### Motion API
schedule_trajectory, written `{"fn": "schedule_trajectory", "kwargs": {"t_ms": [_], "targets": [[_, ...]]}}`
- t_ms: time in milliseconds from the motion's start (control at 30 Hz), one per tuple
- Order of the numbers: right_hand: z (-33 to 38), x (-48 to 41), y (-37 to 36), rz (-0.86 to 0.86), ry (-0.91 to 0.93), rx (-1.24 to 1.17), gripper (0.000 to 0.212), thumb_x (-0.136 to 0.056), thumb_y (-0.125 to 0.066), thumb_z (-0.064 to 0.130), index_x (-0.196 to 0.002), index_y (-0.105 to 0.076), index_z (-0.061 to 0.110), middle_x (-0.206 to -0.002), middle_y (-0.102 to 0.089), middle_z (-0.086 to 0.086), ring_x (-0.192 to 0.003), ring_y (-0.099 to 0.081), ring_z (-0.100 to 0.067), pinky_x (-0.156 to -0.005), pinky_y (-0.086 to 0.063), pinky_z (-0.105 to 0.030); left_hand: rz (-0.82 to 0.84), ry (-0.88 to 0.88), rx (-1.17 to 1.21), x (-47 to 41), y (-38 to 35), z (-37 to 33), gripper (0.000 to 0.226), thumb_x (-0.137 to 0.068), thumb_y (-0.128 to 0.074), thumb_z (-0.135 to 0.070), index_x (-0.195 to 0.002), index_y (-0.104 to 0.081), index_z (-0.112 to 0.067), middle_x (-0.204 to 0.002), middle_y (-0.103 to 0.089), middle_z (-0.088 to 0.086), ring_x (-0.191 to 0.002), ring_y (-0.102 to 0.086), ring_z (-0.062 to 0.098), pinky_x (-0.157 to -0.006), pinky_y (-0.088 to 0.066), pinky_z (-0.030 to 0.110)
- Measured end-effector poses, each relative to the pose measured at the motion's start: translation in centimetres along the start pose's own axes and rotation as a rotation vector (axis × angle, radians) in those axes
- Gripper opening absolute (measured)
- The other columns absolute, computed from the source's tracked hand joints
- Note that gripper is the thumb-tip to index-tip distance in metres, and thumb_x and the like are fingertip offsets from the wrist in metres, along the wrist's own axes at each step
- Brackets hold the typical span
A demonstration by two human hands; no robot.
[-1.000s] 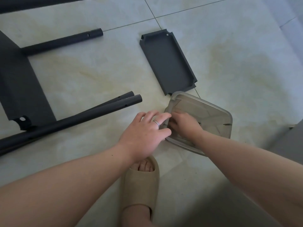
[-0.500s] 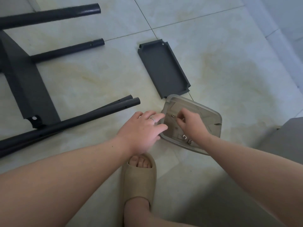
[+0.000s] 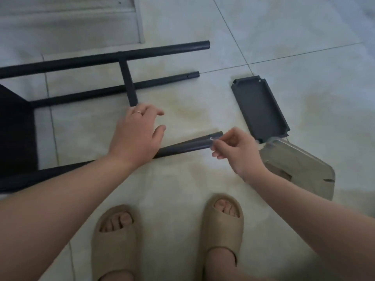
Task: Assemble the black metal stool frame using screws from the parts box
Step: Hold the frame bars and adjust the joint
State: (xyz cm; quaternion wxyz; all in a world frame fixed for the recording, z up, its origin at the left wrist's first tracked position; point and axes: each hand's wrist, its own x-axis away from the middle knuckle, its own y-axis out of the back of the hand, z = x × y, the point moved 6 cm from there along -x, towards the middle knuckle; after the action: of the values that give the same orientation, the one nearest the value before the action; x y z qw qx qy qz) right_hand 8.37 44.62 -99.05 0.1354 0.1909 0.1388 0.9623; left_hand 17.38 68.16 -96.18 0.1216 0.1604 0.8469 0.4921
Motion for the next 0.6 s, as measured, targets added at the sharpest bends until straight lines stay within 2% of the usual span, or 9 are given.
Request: {"fn": "schedule_trajectory", "kwargs": {"t_ms": [67,133,200,300,367,467,533,600], "targets": [[0.5,-0.2,-2.8,0.062,-0.022,-0.046,0.021,-0.088,-0.073,0.0,-0.081,-0.054,0.008,-0.071,-0.073,-0.01,-0.07,-0.074,-0.025,-0.066,-0.059,-0.032,-0.051,0.142,0.086,0.8,0.3,3.3,0.032,-0.097,-0.057,-0.029,-0.126,-0.057,-0.017,-0.13,-0.055,0.005,-0.119,-0.05,0.029,-0.098,-0.043,0.045],[0.8,-0.5,-5.1,0.14,-0.037,-0.117,0.018,-0.09,-0.07,-0.003,-0.093,-0.058,0.009,-0.074,-0.074,-0.009,-0.074,-0.074,-0.024,-0.07,-0.061,-0.033,-0.038,0.255,0.198,1.5,-0.3,5.8,0.031,-0.099,-0.056,-0.031,-0.127,-0.054,-0.019,-0.128,-0.054,0.002,-0.118,-0.051,0.023,-0.098,-0.045,0.042],[1.1,-0.7,-6.7,0.201,-0.046,-0.138,0.017,-0.095,-0.063,-0.002,-0.104,-0.062,0.013,-0.083,-0.076,-0.009,-0.08,-0.076,-0.022,-0.075,-0.062,-0.032,-0.027,0.336,0.299,2.2,-1.1,7.6,0.028,-0.1,-0.055,-0.032,-0.125,-0.051,-0.021,-0.121,-0.054,-0.004,-0.106,-0.054,0.013,-0.089,-0.046,0.032],[1.5,-1.0,-8.5,0.247,-0.058,-0.11,0.01,-0.096,-0.064,0.004,-0.099,-0.061,0.013,-0.088,-0.078,-0.008,-0.089,-0.075,-0.023,-0.082,-0.062,-0.035,-0.04,0.43,0.354,3.1,-1.4,9.4,0.018,-0.101,-0.053,-0.037,-0.113,-0.05,-0.024,-0.106,-0.057,-0.01,-0.086,-0.055,0.004,-0.07,-0.04,0.021],[1.7,-0.9,-9.7,0.268,-0.032,-0.067,0.012,-0.093,-0.07,0.009,-0.092,-0.06,0.014,-0.088,-0.078,-0.006,-0.092,-0.074,-0.022,-0.086,-0.058,-0.034,0.111,0.456,0.347,3.5,-2.4,9.9,0.018,-0.101,-0.05,-0.04,-0.108,-0.056,-0.025,-0.098,-0.062,-0.01,-0.086,-0.059,0.008,-0.071,-0.045,0.028],[2.1,-0.4,-11.1,0.311,0.064,0.003,0.017,-0.09,-0.073,0.01,-0.082,-0.065,0.023,-0.076,-0.07,0.003,-0.073,-0.06,-0.01,-0.068,-0.047,-0.023,0.39,0.418,0.259,3.8,-3.4,9.8,0.027,-0.096,-0.051,-0.052,-0.104,-0.065,-0.03,-0.098,-0.067,-0.008,-0.091,-0.062,0.015,-0.082,-0.052,0.038],[2.3,0.1,-11.5,0.34,0.098,0.012,0.02,-0.086,-0.07,0.013,-0.078,-0.063,0.03,-0.068,-0.061,0.002,-0.065,-0.053,-0.015,-0.061,-0.044,-0.029,0.534,0.382,0.198,3.9,-3.5,9.6,0.03,-0.09,-0.057,-0.059,-0.105,-0.064,-0.034,-0.099,-0.065,-0.011,-0.09,-0.061,0.011,-0.083,-0.053,0.037],[2.4,0.5,-11.8,0.368,0.132,0.029,0.022,-0.085,-0.064,0.014,-0.077,-0.059,0.034,-0.067,-0.061,-0.002,-0.062,-0.055,-0.025,-0.06,-0.047,-0.039,0.624,0.34,0.112,4.1,-3.5,9.3,0.035,-0.085,-0.065,-0.059,-0.112,-0.061,-0.036,-0.095,-0.06,-0.015,-0.088,-0.059,0.012,-0.08,-0.052,0.034]]}}
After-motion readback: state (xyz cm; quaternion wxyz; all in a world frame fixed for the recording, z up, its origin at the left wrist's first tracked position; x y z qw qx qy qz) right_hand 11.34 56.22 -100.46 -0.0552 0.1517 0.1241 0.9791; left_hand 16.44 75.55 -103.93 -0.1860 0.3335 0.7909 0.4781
